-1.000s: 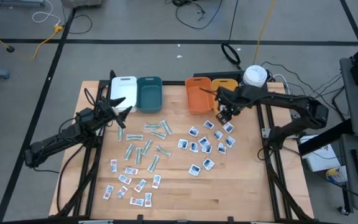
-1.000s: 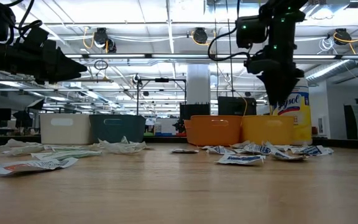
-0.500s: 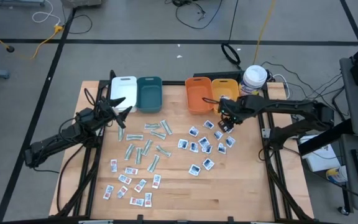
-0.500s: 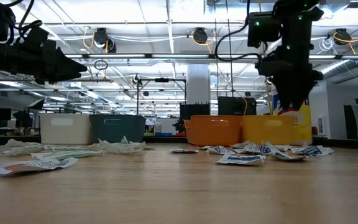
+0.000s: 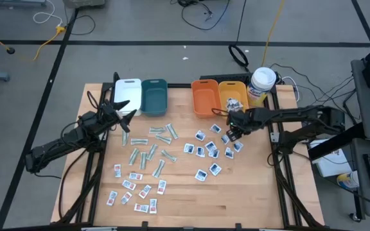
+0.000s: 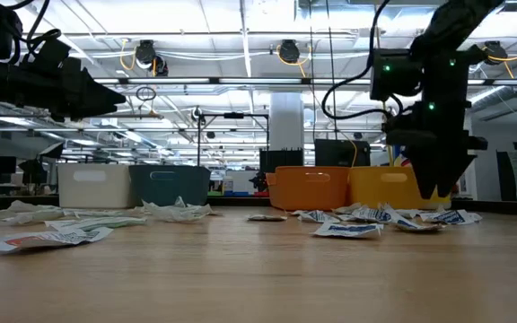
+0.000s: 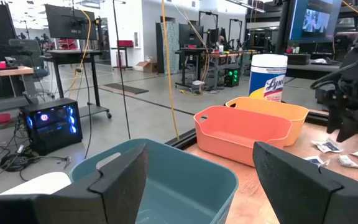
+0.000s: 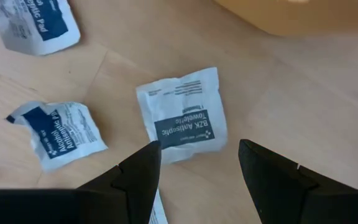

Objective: Pick & Place First Aid Supplies
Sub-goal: Put the towelette pack into the yellow bin

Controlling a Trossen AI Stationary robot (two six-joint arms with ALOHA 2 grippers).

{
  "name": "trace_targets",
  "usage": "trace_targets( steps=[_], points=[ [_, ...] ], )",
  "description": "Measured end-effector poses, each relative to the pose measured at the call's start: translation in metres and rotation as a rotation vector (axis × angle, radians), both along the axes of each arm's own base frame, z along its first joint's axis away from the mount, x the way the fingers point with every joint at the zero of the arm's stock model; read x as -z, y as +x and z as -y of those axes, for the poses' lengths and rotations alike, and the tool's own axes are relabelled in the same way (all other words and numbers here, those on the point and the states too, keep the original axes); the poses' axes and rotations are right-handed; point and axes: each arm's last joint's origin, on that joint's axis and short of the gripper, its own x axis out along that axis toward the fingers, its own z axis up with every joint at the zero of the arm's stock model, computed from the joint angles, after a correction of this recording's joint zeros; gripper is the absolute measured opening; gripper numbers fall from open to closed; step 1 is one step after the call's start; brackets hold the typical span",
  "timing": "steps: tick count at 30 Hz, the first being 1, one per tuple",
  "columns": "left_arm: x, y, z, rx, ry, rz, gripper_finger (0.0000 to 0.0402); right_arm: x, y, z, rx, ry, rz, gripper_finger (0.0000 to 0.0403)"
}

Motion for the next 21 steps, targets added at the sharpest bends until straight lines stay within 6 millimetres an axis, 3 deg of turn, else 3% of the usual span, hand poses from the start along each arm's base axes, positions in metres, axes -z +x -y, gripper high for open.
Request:
trace_targets(
  steps=[15, 21],
  points=[
    [0.000, 0.000, 0.000, 0.000, 0.000, 0.000, 0.0296, 0.021, -0.002, 0.000, 0.006, 0.007, 0.077, 0.0207],
    [0.000, 0.000, 0.000, 0.000, 0.000, 0.000, 0.0296, 0.024, -0.004, 0.000, -0.012, 0.006, 0.070, 0.0172]
  ],
)
